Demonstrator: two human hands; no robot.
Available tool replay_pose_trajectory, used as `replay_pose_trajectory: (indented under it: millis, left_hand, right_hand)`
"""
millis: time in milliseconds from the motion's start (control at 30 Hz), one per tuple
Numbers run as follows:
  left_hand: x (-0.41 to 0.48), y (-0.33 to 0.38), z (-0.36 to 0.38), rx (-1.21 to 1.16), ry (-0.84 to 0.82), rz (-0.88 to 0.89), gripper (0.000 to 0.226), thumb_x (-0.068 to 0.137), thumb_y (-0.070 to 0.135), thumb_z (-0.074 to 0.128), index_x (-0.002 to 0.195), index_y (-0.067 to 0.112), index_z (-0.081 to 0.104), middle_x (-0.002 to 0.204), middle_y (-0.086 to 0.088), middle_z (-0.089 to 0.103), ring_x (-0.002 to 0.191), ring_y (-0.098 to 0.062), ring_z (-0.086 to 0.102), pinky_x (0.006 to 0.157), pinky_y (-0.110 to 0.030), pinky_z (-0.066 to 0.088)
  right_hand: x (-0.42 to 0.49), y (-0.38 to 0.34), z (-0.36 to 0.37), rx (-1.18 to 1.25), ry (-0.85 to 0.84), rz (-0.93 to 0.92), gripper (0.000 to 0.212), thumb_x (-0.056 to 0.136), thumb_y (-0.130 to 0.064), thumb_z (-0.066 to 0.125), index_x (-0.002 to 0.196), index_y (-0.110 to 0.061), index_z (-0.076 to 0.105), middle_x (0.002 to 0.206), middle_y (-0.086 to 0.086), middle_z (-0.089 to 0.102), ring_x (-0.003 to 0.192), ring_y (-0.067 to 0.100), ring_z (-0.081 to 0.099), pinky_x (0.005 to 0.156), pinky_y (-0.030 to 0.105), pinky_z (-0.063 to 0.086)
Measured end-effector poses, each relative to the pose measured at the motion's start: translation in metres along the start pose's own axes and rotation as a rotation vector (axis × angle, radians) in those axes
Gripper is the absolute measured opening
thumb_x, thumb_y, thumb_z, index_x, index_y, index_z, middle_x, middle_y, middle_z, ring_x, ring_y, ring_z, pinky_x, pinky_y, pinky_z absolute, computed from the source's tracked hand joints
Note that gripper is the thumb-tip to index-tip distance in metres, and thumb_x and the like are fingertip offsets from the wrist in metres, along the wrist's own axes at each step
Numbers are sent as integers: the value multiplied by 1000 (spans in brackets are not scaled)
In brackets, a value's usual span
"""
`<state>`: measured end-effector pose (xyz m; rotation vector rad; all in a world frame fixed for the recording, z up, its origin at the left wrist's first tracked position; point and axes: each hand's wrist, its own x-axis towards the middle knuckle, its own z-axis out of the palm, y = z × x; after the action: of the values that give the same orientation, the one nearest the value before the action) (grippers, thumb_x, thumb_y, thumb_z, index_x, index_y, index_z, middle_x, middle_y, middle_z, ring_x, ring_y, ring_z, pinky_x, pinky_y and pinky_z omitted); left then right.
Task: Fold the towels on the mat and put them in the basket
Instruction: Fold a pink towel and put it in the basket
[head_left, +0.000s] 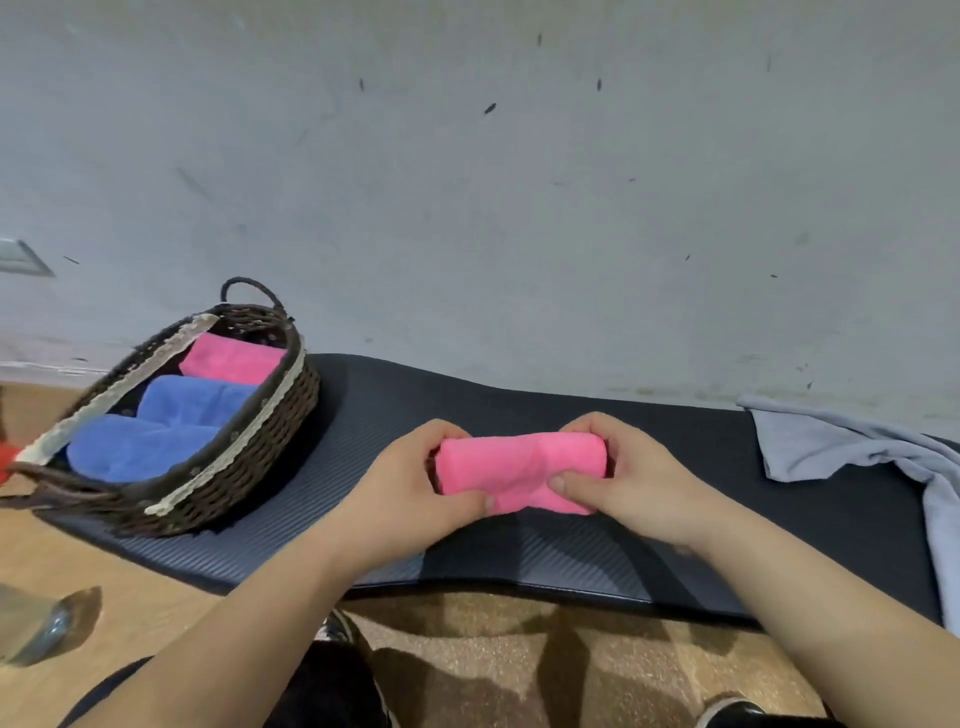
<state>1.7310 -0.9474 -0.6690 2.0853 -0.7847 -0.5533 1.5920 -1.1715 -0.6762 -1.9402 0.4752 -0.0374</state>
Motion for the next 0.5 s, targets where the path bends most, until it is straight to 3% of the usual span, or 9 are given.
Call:
replay_pose_trajectory:
  millis: [100,167,333,433,500]
  left_hand:
    - [-10,0,-25,-183,65,-32,41,76,19,86,109,28,64,102,4,74,93,-11,72,87,-40,61]
    - [-18,-8,-42,-245,96,-39,41,79,20,85,113,27,64,106,6,76,98,-10,73,93,-42,60]
    - [-34,-32,-99,-316,206,-56,40,83,32,80,119,31,64,108,8,76,102,-13,73,91,-44,61]
    - [-33,-45,-146,-337,360,-85,31,88,31,77,117,30,63,103,1,76,95,-23,75,82,-45,64]
    - [-26,-56,-181,-304,498,-96,32,88,33,76,117,29,62,104,0,75,93,-23,74,83,-49,63]
  right_hand:
    - [-3,-17,33,258,58,47,37,90,-19,78,119,-35,63,113,2,73,98,26,75,82,47,63]
    - [-5,-30,61,361,76,101,43,94,-20,74,133,-28,56,117,10,70,92,31,77,81,49,64]
    - [12,-72,117,344,23,154,47,94,-40,70,134,-20,56,100,10,78,86,29,77,82,49,64]
    - [42,-111,136,266,28,149,66,95,-48,66,151,-20,42,112,4,73,91,21,76,84,41,64]
    - [61,-139,147,221,28,135,72,97,-48,63,156,-19,34,120,1,67,96,17,74,86,37,63]
